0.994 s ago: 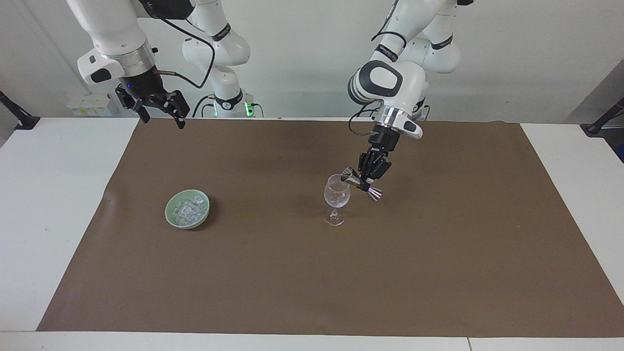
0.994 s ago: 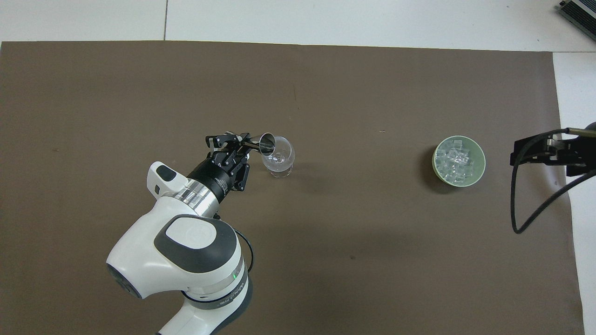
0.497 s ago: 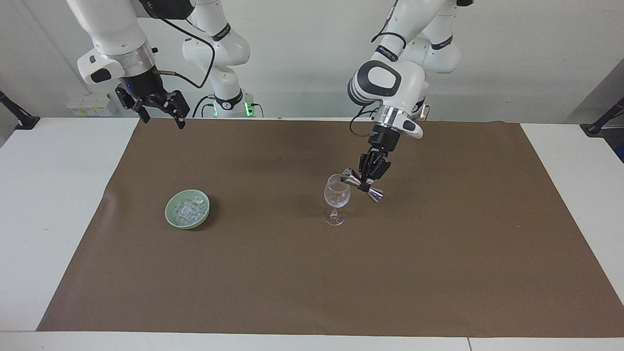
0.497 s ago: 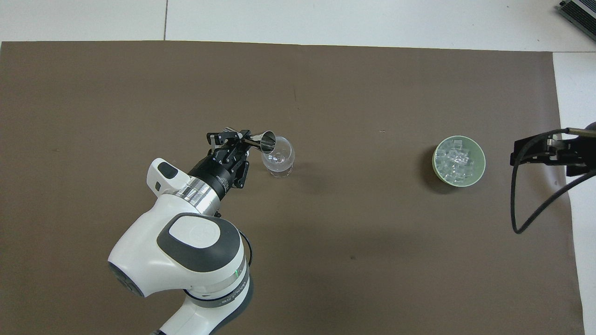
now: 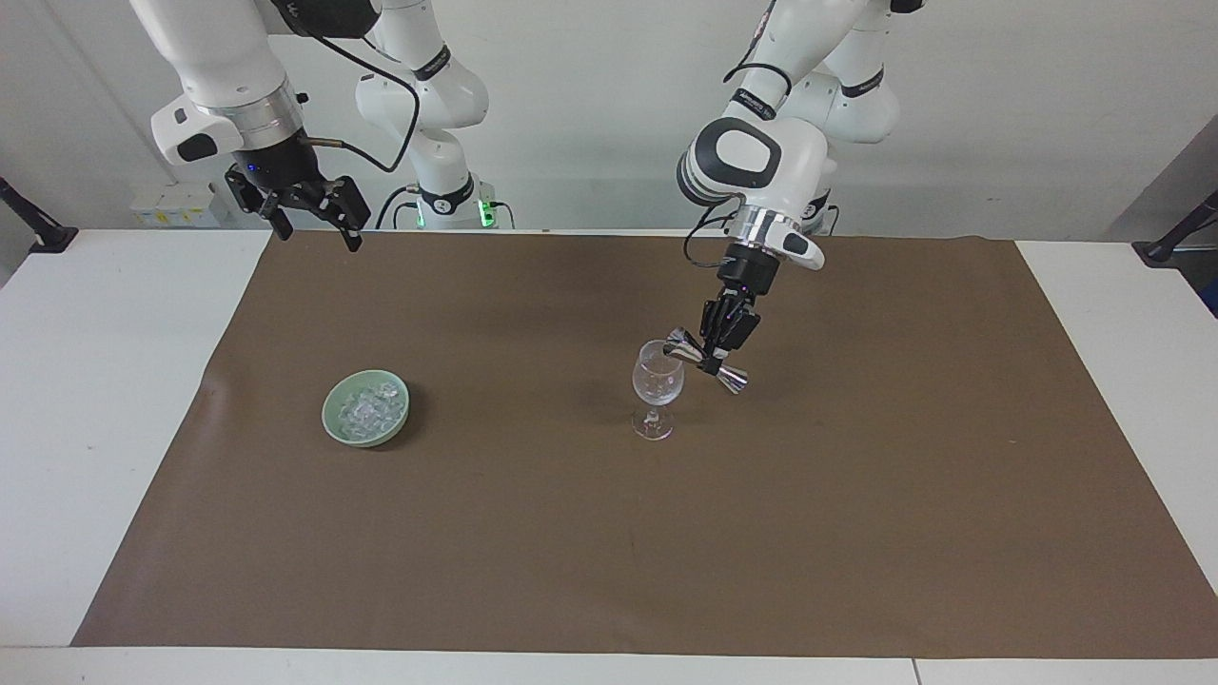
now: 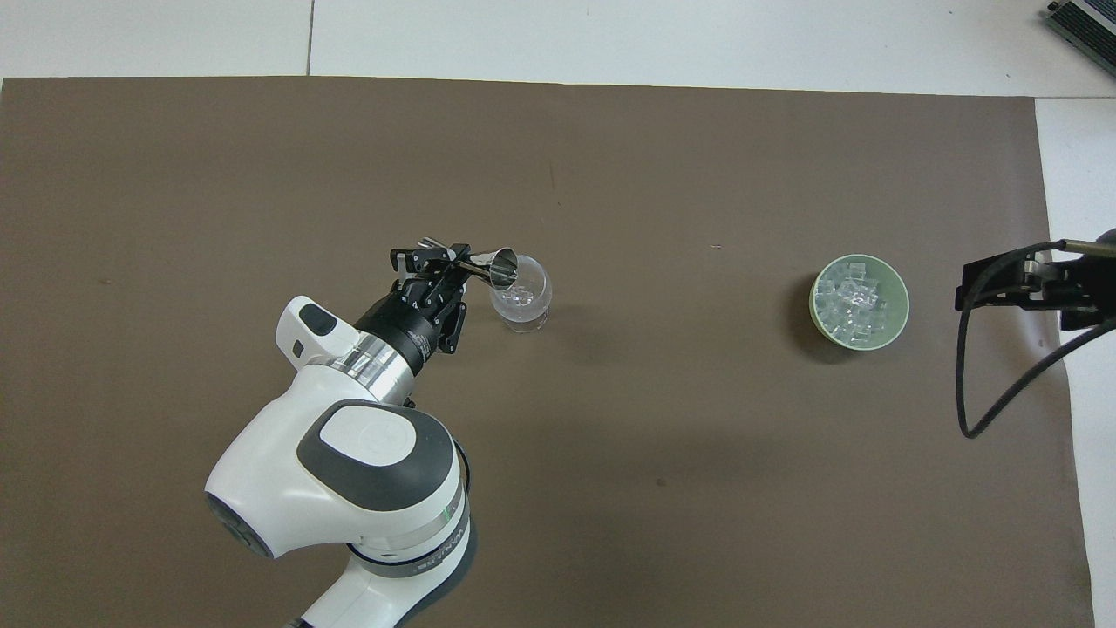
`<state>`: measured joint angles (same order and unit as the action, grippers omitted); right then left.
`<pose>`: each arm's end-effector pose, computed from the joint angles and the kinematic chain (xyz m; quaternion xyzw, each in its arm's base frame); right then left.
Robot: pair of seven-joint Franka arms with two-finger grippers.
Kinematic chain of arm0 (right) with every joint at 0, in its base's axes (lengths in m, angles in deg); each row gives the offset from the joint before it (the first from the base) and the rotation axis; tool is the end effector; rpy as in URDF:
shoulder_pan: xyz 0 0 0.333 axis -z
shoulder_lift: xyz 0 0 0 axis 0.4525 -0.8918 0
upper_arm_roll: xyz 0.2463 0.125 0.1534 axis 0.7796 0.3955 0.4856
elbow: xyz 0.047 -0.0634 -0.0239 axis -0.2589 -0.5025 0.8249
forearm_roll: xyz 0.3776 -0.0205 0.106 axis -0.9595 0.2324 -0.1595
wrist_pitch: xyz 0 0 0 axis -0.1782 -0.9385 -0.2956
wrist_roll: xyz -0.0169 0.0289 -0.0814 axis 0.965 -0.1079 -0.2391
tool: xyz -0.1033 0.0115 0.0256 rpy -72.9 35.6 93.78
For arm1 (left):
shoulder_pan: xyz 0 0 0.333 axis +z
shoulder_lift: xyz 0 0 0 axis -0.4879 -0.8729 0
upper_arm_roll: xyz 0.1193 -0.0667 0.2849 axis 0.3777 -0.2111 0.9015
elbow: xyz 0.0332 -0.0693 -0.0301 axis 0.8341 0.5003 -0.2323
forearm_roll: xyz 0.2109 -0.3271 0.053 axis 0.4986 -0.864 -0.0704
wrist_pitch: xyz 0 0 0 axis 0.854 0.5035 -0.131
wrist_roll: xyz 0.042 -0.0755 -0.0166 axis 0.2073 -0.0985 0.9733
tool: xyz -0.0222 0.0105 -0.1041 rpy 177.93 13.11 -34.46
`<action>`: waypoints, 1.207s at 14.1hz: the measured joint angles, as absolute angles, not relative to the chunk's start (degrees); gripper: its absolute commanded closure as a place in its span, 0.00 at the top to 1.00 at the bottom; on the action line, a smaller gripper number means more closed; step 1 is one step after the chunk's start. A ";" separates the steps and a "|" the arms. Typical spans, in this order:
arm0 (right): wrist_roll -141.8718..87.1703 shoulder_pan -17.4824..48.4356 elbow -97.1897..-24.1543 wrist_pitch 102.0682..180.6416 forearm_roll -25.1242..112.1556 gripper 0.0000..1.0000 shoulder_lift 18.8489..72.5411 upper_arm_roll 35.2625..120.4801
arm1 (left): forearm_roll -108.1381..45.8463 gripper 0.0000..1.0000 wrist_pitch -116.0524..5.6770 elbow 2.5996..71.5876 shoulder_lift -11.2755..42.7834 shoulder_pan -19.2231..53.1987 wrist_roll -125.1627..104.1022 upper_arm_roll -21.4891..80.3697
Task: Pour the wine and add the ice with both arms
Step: 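Tilt the jigger over the clear glass with the left gripper, then keep tilting the jigger further to empty it into the glass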
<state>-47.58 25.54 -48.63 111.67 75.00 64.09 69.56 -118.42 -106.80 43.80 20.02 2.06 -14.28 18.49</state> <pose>0.5330 0.0004 0.6387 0.9945 -0.1038 -0.0057 0.0080 0.4717 -0.2793 0.4267 0.6330 0.6209 0.1174 0.4472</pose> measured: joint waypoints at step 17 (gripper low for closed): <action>-47.58 25.54 -48.63 111.67 75.00 1.00 64.09 69.56 | -116.72 0.00 -109.61 42.95 19.23 1.10 -19.02 18.49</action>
<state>-47.58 25.54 -48.63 111.67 75.00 64.09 69.56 -116.72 -109.61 42.95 19.23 1.10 -19.02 18.49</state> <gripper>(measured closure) 0.000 0.784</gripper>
